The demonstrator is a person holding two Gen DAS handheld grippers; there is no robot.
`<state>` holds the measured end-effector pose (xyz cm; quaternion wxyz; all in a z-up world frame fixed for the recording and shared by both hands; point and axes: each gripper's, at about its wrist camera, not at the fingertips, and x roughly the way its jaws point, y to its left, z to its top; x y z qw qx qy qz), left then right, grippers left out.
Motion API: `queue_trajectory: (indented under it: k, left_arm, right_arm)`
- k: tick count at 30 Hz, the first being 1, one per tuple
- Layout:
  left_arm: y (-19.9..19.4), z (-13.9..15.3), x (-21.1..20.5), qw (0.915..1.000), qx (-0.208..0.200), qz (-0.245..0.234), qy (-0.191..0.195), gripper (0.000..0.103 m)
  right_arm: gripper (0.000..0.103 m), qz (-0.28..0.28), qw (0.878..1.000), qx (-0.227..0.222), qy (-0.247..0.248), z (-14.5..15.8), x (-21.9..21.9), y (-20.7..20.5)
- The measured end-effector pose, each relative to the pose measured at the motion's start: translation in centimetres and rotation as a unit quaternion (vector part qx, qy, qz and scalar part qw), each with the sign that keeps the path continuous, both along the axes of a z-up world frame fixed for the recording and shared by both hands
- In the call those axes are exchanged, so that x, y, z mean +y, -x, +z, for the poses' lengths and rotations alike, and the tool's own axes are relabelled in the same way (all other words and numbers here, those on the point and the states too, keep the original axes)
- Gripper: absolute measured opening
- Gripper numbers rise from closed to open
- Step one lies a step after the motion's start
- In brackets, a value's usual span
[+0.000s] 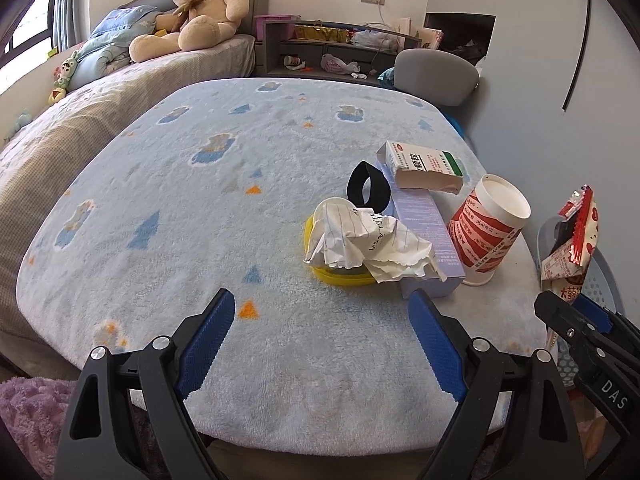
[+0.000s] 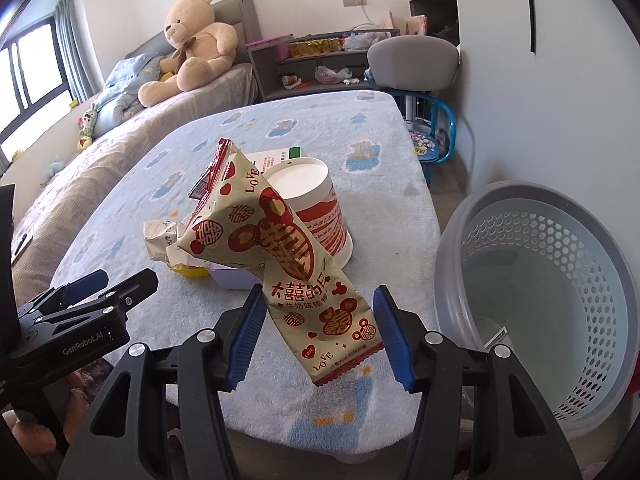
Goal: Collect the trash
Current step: 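Grasp the red snack wrapper with the right gripper while the left gripper grasps the crumpled tissue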
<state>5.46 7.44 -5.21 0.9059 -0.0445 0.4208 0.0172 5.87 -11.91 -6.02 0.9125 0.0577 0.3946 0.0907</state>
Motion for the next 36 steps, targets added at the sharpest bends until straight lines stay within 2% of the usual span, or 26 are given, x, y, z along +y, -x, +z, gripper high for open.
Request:
queue_trajectory:
  k: [8,11,21,28,29,32,36]
  left_arm:
    - [-0.8,-0.4,-1.9,0.9995,0.006,-0.029,0.015,0.085]
    - [-1.3,-1.2,-2.7,0.9994,0.011,-0.032,0.000,0.085]
    - [-2.7,-1.5,-3.1,0.9986,-0.045,-0.014,-0.025,0.085]
    - [-4.2,-2.0,-2.4,0.9991,-0.042,-0.011,0.003,0.084]
    - [-4.4,-2.1,-2.3,0.9992,-0.039,-0.010,0.007,0.084]
    - [-4.5,-2.4,-2.0,0.9993,-0.029,-0.014,0.017,0.068]
    - [-4.3,-2.2,-1.9,0.9992,-0.029,-0.018,0.020,0.062]
  right_arm:
    - [0.054,0.013,0.999,0.009,-0.028,-0.5,-0.9,0.3]
    - [0.054,0.016,0.999,0.007,-0.035,-0.4,-1.1,0.2]
    - [0.054,0.017,0.998,0.009,-0.056,-0.5,-1.7,-0.2]
    - [0.054,0.016,0.998,0.009,-0.061,-0.5,-1.9,-0.2]
    - [0.054,0.016,0.998,0.010,-0.062,-0.5,-1.9,-0.2]
    - [0.054,0.015,0.998,0.010,-0.062,-0.5,-2.0,-0.1]
    - [0.054,0.016,0.998,0.010,-0.060,-0.6,-2.0,-0.2]
